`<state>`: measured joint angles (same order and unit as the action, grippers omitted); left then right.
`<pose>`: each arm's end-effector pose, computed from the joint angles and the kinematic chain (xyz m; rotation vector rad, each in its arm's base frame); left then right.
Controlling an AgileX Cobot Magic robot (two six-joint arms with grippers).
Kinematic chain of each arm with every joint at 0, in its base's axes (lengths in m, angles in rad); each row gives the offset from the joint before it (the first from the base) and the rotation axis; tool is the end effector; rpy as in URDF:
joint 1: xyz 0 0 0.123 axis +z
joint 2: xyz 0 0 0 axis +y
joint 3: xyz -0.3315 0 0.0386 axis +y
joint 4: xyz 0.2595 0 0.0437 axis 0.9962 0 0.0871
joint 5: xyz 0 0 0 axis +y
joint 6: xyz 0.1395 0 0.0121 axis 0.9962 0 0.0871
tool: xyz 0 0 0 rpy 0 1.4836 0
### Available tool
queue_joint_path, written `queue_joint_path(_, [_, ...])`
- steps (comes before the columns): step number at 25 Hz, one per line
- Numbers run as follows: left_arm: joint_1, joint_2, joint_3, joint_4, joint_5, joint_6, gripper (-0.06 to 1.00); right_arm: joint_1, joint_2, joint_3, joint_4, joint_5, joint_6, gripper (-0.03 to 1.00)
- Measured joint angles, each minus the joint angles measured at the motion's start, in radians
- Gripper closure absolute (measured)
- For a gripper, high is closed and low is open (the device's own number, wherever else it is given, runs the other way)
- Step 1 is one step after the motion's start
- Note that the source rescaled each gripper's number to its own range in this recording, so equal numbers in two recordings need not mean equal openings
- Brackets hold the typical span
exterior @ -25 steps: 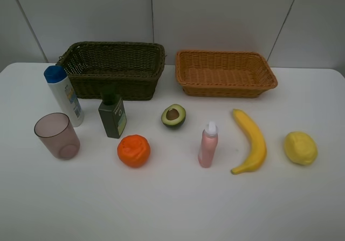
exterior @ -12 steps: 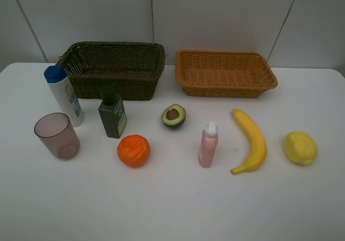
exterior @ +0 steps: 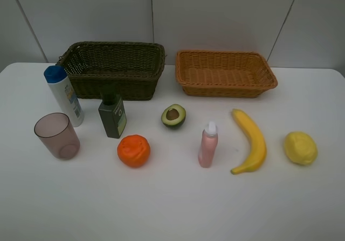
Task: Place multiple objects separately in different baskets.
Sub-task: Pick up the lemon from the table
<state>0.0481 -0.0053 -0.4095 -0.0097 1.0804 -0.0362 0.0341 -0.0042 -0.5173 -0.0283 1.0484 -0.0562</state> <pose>0.0054 -0.0009 0.2278 -0.0905 2.1473 -0.0049 -0.0017 -0.0035 0.2677 -0.0893 2.0085 -0.0478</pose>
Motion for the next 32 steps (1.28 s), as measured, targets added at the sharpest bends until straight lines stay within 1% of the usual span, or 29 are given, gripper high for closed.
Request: queue_joint_path(32, [0.000, 0.000, 0.000, 0.000, 0.000, 0.000, -0.06, 0.000, 0.000, 0.000, 0.000, 0.000, 0.000, -0.02])
